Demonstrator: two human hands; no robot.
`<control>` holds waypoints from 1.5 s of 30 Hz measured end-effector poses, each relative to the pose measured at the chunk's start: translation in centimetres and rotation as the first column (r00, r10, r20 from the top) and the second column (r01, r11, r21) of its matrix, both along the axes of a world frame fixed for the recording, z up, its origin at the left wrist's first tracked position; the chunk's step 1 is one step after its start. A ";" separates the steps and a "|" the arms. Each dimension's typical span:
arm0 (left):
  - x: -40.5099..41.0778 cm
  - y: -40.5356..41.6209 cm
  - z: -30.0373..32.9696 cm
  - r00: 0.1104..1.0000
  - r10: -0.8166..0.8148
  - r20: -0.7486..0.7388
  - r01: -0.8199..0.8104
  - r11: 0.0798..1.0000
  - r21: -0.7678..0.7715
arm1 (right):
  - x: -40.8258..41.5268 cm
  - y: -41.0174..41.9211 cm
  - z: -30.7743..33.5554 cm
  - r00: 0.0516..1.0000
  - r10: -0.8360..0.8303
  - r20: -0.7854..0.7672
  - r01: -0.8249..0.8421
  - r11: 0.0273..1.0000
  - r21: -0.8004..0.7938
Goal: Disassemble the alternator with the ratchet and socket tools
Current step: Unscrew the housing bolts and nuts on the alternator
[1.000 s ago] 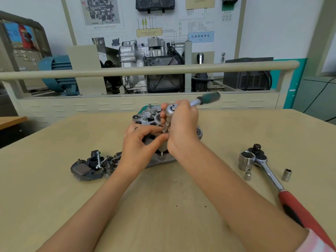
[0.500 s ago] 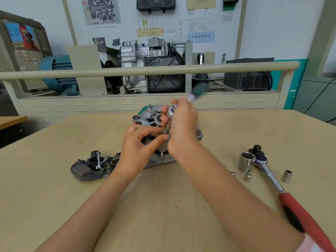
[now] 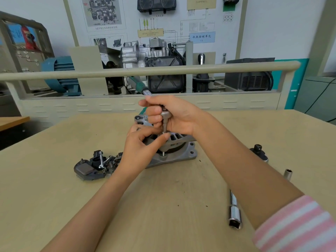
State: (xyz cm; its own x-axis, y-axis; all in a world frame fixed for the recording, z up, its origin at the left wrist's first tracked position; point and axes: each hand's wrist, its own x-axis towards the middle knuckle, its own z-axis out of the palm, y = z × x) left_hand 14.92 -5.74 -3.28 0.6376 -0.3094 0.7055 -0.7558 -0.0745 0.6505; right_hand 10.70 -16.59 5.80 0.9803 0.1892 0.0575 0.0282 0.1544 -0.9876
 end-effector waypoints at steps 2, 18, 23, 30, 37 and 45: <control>0.0 -0.1 0.0 1.000 0.011 -0.003 -0.011 1.000 -0.022 | -0.2 0.2 -0.5 0.995 -0.093 0.038 0.090 0.993 0.076; 0.3 -0.1 -0.2 0.998 -0.042 -0.044 0.042 0.999 -0.015 | -0.1 -0.6 -0.3 0.999 -0.041 -0.002 0.041 0.995 0.085; 0.3 -0.1 0.0 1.000 0.000 0.006 0.000 1.000 -0.023 | -0.2 2.7 -2.3 0.805 -0.587 0.081 0.517 0.763 0.389; 0.2 -0.2 -0.1 1.000 0.001 -0.005 -0.001 1.000 0.000 | 0.1 2.3 -1.8 0.821 -0.567 0.072 0.511 0.785 0.351; 0.1 0.0 0.0 0.999 -0.030 -0.042 0.030 1.000 -0.001 | 0.3 -0.1 -0.2 0.999 -0.037 0.007 0.036 0.997 0.062; 0.1 0.0 -0.1 1.000 -0.009 -0.028 0.009 1.000 0.019 | -0.5 4.2 -4.1 0.585 -0.811 -0.008 0.703 0.502 0.503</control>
